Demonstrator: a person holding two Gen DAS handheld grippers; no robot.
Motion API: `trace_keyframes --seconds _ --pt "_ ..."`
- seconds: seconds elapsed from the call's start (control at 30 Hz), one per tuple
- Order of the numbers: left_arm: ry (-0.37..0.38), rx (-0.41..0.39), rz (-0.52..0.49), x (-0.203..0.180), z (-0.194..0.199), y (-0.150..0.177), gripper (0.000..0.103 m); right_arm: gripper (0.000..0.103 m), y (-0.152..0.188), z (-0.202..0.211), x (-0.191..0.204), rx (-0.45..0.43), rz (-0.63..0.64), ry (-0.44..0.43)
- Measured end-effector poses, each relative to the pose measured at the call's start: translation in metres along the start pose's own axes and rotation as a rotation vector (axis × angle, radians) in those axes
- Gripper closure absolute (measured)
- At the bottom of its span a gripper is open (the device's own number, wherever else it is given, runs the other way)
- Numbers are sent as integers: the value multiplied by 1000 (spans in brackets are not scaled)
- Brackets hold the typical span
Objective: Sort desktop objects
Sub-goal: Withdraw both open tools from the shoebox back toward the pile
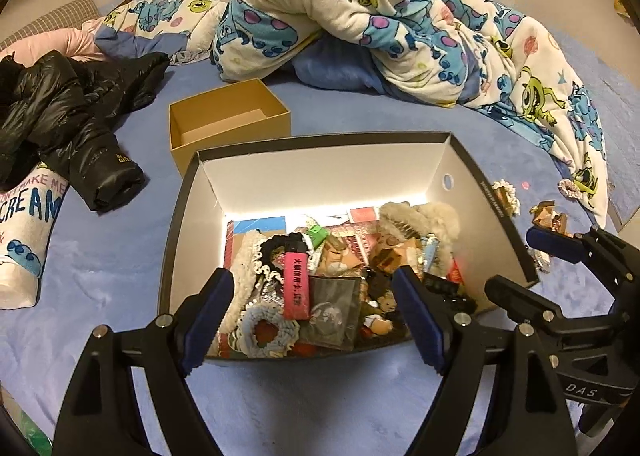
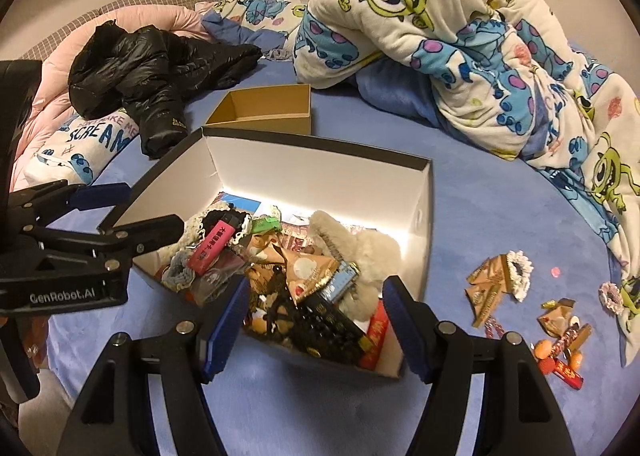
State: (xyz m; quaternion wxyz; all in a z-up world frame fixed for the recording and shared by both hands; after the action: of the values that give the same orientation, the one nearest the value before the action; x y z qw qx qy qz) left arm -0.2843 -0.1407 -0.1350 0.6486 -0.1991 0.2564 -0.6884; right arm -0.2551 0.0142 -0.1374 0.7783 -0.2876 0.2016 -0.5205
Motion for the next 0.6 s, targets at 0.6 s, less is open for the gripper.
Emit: trace_keyframes --seconds 0.6 --pt "129 -26 -133 -120 38 7 17 33 56 59 -67 -26 -60 46"
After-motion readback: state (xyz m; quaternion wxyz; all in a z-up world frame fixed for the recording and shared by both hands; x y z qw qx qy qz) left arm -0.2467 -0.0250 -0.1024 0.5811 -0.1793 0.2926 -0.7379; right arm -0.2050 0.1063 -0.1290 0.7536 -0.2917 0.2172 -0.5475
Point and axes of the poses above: each gripper's, at about its wrist camera, not at the fingertips, and z roughly against the way its jaws point, x to its left, y to its underside, the point moved 8 cm from there along -z, roughly the way its jaws point, and after that the axes turned 3 degrees about z, right-handed, at the moved point
